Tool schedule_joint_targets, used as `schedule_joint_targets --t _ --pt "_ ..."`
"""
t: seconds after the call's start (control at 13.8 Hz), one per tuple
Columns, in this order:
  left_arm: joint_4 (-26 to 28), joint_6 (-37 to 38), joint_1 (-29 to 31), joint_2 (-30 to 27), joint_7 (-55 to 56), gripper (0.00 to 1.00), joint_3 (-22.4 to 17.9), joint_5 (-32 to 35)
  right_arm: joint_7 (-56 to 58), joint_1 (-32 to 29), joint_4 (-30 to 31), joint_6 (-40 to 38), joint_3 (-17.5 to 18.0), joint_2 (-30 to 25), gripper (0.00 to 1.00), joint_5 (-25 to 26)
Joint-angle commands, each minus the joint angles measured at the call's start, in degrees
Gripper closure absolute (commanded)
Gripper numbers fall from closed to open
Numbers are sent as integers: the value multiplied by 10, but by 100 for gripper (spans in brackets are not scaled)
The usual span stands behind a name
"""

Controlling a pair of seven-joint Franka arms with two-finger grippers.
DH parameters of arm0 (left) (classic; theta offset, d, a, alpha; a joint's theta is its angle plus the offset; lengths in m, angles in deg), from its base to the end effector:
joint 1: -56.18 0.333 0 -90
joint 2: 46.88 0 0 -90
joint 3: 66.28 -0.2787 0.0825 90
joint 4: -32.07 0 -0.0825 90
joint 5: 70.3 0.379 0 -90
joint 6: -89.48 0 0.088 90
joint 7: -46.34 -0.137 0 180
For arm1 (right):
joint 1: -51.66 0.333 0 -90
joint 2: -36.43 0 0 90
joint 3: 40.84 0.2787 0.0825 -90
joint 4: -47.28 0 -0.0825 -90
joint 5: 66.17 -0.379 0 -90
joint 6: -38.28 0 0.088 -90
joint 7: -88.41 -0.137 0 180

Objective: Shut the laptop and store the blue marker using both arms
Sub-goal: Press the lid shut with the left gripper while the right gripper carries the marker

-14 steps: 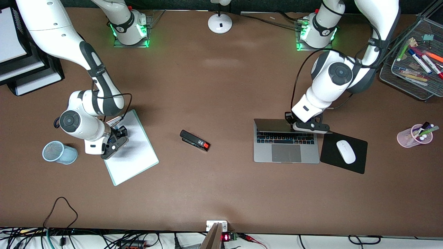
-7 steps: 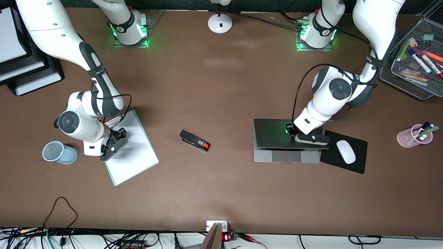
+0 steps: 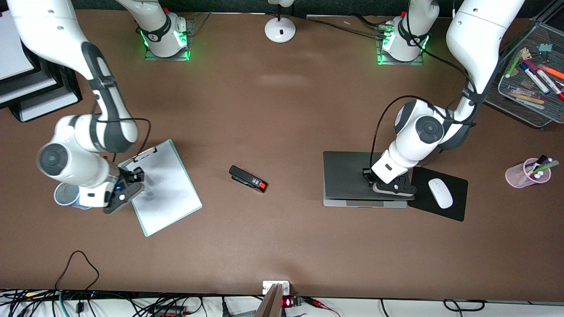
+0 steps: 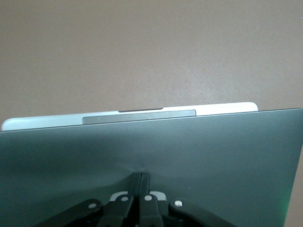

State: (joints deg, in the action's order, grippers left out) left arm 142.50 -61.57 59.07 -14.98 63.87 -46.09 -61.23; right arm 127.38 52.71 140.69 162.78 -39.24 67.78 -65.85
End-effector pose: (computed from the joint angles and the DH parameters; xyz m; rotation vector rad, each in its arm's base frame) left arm 0.5991 -0.1864 0.1748 2.9883 -0.0910 0.2368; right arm 0.6606 0.0288 0.2425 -2.9270 -1.1110 0.0016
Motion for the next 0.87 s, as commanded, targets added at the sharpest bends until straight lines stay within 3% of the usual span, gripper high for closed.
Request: schedule_joint_targets --t 0.0,0.22,0.51,0.8 --pt "-36 -28 -7 45 -2 100 -25 31 19 -14 -4 -24 2 -43 100 -9" --pt "-51 -30 -10 65 1 100 -26 39 79 -34 -11 -57 1 -73 100 -31" --pt "-56 -67 -11 90 3 100 -26 38 204 -83 -47 -110 -1 -82 100 -150" --pt "-63 -67 -11 91 3 100 -26 39 346 -126 -70 -123 -1 -82 100 -217"
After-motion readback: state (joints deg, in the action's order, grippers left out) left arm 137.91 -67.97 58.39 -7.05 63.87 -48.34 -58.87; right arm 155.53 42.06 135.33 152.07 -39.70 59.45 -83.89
